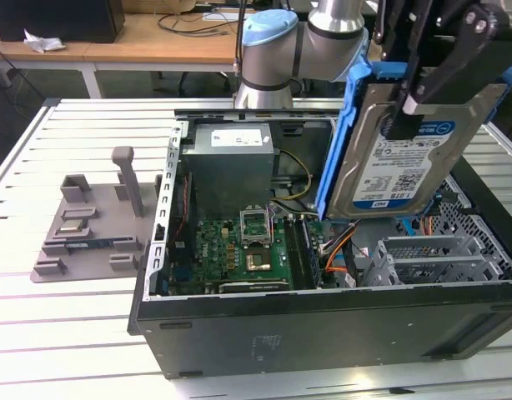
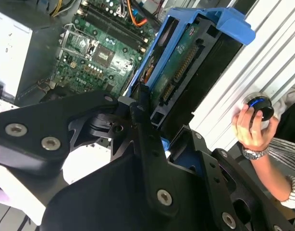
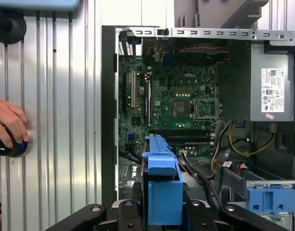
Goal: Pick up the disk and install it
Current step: 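Pick up the disk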
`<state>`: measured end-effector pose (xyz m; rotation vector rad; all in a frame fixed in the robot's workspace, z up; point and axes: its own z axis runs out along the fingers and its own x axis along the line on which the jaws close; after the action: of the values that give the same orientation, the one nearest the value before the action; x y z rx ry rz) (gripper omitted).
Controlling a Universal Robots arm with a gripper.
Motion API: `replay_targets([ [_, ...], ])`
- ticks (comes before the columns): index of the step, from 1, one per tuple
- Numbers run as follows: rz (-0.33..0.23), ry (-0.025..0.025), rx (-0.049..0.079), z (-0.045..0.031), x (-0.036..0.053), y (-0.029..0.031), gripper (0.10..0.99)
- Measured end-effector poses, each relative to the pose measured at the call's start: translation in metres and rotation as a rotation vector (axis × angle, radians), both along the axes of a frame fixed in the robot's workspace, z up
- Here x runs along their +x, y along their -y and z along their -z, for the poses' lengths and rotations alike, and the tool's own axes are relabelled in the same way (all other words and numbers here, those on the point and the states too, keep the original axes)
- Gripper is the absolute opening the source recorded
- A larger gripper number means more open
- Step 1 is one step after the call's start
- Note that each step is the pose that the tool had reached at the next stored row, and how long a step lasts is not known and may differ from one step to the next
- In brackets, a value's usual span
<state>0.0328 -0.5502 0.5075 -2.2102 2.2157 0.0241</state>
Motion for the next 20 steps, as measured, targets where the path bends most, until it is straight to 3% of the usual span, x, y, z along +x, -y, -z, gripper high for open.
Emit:
replay_targets([
  [7,0.000,-0.0001,0.000,0.0001,0.0183,0.0014,0.365],
  [14,0.000,-0.0009,0.000,0.0004,0.0547,0.0018,0.365],
  [20,0.000,-0.0012,0.000,0.0031,0.0698,0.0018,0.365],
])
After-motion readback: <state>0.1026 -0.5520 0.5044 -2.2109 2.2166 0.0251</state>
